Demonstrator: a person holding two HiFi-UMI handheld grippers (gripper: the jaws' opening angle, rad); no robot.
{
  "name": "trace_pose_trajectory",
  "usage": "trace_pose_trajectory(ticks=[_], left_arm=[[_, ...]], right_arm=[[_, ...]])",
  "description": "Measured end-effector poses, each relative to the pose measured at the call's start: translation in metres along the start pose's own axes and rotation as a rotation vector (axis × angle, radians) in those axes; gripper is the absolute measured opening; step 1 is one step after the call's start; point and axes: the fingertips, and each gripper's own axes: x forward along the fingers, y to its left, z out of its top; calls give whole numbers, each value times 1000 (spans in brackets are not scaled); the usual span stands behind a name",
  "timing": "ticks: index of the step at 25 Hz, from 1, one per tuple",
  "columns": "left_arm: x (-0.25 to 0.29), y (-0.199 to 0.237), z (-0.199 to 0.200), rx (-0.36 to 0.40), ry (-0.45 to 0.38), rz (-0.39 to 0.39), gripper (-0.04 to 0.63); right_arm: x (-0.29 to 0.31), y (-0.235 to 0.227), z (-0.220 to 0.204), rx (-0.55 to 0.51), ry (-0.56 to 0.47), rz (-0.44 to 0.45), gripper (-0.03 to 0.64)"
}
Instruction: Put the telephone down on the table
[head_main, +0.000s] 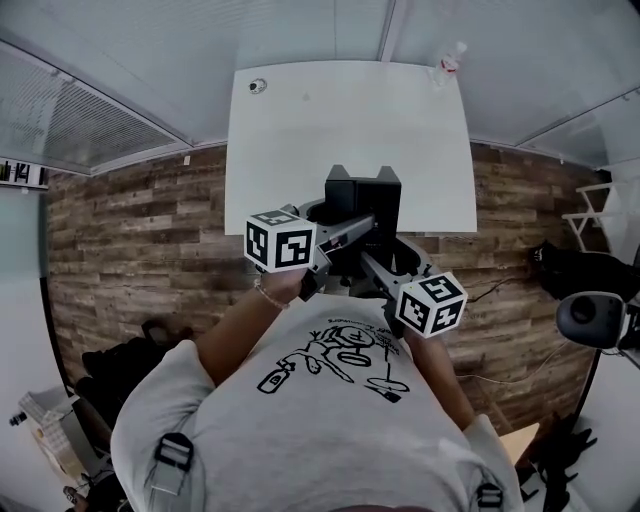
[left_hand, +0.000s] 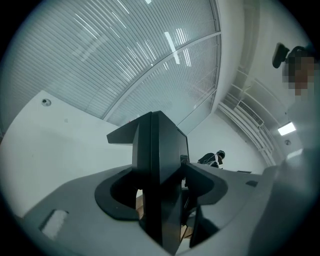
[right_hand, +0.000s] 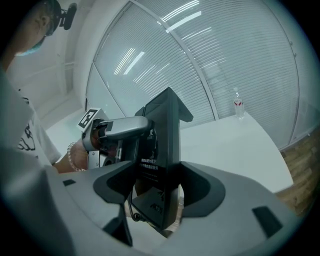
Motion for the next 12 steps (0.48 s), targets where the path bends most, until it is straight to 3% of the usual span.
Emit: trace_pose_trajectory(ticks=[12], left_arm=[[89, -5, 51, -11, -28, 10, 285]], right_arm=[[-15, -84, 60, -18, 14, 15, 268]])
